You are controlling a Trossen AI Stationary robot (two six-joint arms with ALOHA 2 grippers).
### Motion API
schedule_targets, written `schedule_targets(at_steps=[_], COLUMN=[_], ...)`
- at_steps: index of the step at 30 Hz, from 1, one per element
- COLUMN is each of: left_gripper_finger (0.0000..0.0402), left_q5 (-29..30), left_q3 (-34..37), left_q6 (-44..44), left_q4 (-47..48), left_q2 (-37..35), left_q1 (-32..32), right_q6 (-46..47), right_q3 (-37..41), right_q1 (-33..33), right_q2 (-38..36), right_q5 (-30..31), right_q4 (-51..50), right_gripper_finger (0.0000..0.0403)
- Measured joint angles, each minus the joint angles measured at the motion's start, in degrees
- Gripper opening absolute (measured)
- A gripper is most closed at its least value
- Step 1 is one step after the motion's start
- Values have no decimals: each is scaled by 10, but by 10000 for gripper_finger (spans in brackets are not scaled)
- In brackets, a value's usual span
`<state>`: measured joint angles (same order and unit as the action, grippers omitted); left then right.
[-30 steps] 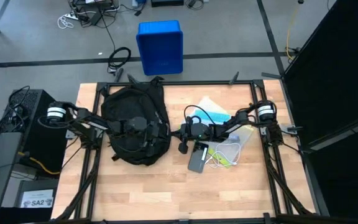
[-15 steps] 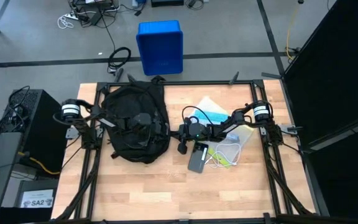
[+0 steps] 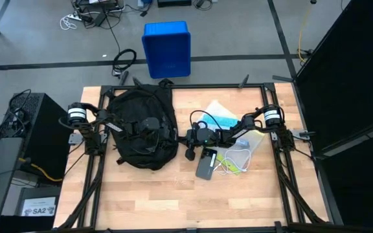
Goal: Unpack backpack
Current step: Adjust the backpack, then open the zip lock bag
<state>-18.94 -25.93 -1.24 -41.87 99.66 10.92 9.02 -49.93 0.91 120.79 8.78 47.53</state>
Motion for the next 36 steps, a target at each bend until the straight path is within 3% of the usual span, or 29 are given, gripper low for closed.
schedule_targets(at_steps=[27, 36], left_gripper_finger=[0, 0], left_q5=[2, 2], left_q3=[0, 0], left_q6=[2, 3], left_q4=[0, 0], left_q2=[1, 1], left_q1=[0, 0], right_q6=[2, -27], right_q3=[1, 1], right_q1=[0, -15], right_q2=[0, -79], right_q5=[3, 13], right_q4=[2, -24], right_gripper_finger=[9, 13])
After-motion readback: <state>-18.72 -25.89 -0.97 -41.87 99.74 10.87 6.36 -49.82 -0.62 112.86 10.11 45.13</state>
